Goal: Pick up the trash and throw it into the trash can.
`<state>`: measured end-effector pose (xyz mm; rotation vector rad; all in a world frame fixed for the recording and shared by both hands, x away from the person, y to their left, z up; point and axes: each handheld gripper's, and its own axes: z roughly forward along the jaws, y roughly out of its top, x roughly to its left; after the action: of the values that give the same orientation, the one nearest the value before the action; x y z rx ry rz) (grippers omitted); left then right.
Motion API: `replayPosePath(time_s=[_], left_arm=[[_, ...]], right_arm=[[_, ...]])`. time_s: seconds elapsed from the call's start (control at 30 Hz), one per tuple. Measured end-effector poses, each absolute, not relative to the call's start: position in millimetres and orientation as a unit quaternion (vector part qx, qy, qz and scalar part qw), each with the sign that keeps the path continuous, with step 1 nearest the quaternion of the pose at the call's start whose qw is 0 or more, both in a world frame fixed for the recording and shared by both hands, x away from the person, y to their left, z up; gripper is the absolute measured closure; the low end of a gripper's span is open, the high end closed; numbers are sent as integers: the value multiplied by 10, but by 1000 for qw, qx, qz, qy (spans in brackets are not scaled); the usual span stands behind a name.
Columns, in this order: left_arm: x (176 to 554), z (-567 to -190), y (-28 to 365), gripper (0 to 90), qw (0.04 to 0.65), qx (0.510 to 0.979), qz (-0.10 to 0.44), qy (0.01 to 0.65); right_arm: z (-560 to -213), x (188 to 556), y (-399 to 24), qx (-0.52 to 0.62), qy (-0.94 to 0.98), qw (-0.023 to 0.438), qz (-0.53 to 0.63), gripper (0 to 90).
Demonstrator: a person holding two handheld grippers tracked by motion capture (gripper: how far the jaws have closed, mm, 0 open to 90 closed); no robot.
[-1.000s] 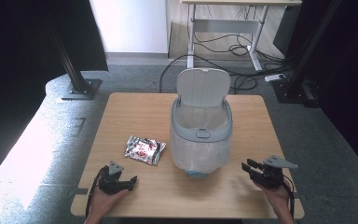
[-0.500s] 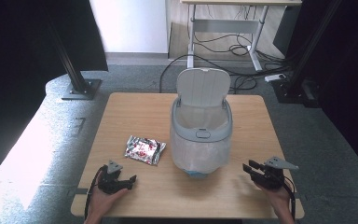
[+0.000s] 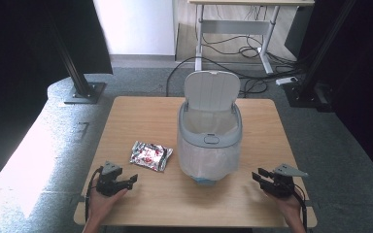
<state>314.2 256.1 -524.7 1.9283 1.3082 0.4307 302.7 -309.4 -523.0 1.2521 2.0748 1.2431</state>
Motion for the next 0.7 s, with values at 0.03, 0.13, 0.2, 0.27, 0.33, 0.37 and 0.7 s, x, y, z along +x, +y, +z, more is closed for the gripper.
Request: replayPosePath(time_s=[0.03, 0.13, 0.2, 0.27, 0.33, 0.37, 0.7], left_arm=[[3142, -5247, 2561, 273, 376, 754, 168, 511], [3225, -5231, 2547, 273, 379, 752, 167, 512], [3278, -5230, 2550, 273, 381, 750, 163, 516], [3328, -5234, 2568, 276, 383, 746, 159, 521], [3375, -5235, 2592, 277, 386, 741, 155, 527], [3404, -5234, 2607, 285, 384, 739, 156, 531], [3712, -5310, 2645, 321, 383, 728, 146, 549]], right_arm=[[-5230, 3027, -3094, 450, 745, 207, 446, 619], [-5236, 3028, -3089, 451, 745, 206, 446, 619], [-5239, 3027, -3086, 451, 746, 206, 446, 619], [-5240, 3025, -3086, 450, 746, 206, 445, 619], [-5241, 3025, -3087, 451, 746, 206, 446, 619], [-5242, 3028, -3088, 451, 745, 206, 446, 619], [-5251, 3034, -3086, 451, 747, 205, 443, 619]])
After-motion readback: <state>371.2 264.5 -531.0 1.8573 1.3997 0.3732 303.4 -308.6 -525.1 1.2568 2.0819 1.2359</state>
